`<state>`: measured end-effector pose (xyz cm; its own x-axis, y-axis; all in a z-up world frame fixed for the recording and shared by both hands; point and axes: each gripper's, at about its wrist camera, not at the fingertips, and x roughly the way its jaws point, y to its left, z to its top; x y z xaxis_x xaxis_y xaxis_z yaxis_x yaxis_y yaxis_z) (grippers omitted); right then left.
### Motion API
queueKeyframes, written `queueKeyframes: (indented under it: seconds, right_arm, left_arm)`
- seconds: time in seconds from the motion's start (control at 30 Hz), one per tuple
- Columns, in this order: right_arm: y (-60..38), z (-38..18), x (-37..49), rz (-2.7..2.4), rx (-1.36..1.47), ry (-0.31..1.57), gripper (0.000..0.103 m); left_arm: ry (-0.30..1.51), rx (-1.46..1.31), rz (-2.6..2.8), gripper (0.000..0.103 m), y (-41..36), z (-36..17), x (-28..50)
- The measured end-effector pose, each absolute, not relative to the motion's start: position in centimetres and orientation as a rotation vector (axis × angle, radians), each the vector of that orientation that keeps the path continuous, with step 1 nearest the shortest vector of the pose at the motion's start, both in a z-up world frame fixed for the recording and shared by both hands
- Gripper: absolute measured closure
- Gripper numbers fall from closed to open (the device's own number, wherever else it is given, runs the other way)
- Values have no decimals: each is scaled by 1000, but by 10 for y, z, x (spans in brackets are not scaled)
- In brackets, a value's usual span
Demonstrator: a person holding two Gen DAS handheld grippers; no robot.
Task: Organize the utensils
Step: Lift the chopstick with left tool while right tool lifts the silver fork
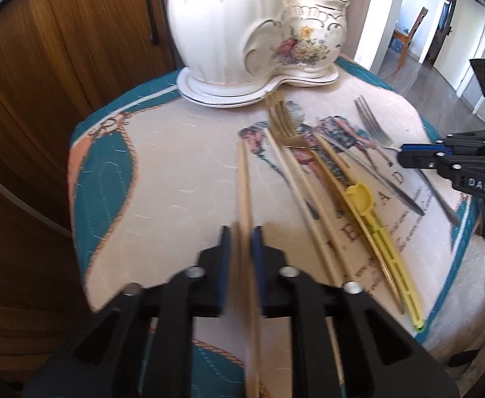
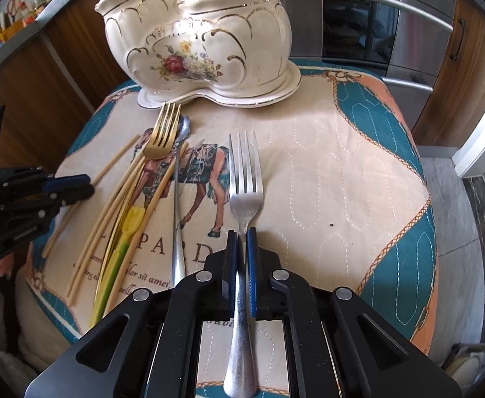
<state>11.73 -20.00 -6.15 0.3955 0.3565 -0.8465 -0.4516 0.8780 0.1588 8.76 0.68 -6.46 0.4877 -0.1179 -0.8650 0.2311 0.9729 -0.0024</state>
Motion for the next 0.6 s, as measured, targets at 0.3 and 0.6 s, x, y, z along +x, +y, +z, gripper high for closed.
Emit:
queueKeyframes:
  seconds: [0.3,0.6]
  right_arm:
    - [-210,-33,99,551,-18,864,97]
    - [-211,5,83,568,-8,640,97]
  left_arm:
    - [949,40,-219,97,23,-45,79]
    - [710,-45,-249,97,33,10,69]
